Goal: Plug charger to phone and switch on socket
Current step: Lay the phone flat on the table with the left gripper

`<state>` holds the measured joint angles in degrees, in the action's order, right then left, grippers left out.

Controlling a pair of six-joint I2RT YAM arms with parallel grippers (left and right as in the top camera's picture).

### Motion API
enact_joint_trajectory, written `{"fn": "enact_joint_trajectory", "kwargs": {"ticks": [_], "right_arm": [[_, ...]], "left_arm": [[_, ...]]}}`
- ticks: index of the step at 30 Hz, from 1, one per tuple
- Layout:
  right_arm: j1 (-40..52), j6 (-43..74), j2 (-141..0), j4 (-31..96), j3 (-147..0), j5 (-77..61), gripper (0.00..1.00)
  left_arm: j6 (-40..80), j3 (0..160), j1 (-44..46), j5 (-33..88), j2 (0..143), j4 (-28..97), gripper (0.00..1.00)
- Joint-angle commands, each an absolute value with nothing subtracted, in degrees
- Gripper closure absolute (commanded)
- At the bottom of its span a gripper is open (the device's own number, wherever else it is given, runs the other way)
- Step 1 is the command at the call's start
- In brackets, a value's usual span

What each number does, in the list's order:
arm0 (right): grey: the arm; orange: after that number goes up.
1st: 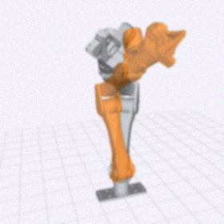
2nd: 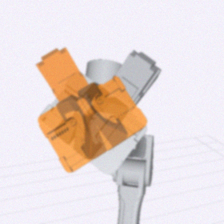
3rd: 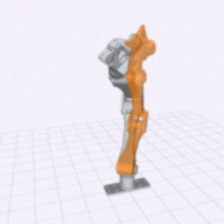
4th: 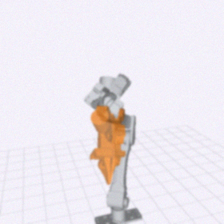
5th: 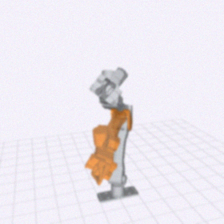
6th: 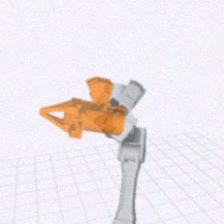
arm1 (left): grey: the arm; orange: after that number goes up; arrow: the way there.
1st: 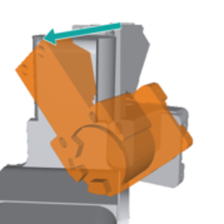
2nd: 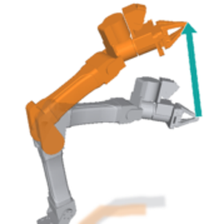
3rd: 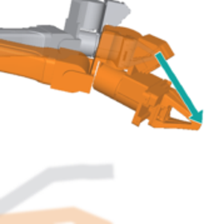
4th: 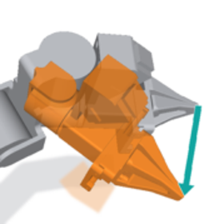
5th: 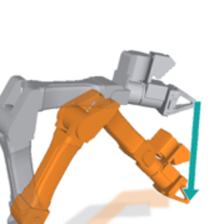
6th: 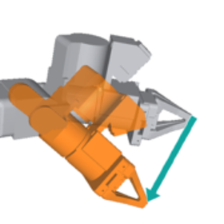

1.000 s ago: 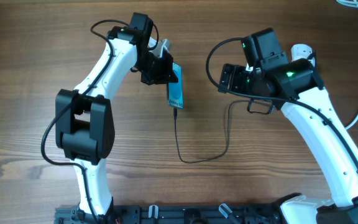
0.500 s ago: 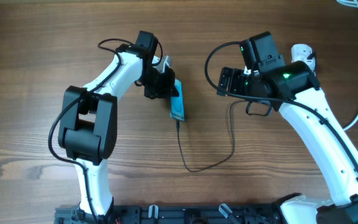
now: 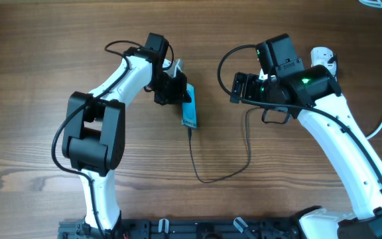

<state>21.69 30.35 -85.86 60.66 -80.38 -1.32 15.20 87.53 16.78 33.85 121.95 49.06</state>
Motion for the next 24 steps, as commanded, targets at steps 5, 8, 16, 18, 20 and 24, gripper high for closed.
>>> {"fn": "enact_joint_trajectory", "kwargs": {"ticks": [5,8,16,18,20,24], "right_arm": [[21.6,29.8,-85.0,60.7,-79.9,-2.0,0.00],[21.6,29.8,-85.0,60.7,-79.9,-2.0,0.00],[21.6,30.0,-85.0,60.7,-79.9,-2.5,0.00],[21.6,29.9,-85.0,60.7,-79.9,-2.7,0.00],[21.6,30.0,-85.0,60.7,-79.9,-2.7,0.00],[21.6,30.0,-85.0,60.7,-79.9,-2.7,0.00]], "left_arm": [[14.0,87.2,17.0,35.7,122.5,50.0,0.96],[13.9,87.2,17.0,36.2,122.8,50.3,0.96],[12.3,87.2,17.1,36.1,122.8,49.9,0.96],[12.2,87.2,17.1,36.1,122.9,49.9,0.96],[12.2,87.2,17.1,36.1,123.5,50.1,0.96],[12.2,87.2,17.1,36.2,125.4,50.2,0.96]]}}
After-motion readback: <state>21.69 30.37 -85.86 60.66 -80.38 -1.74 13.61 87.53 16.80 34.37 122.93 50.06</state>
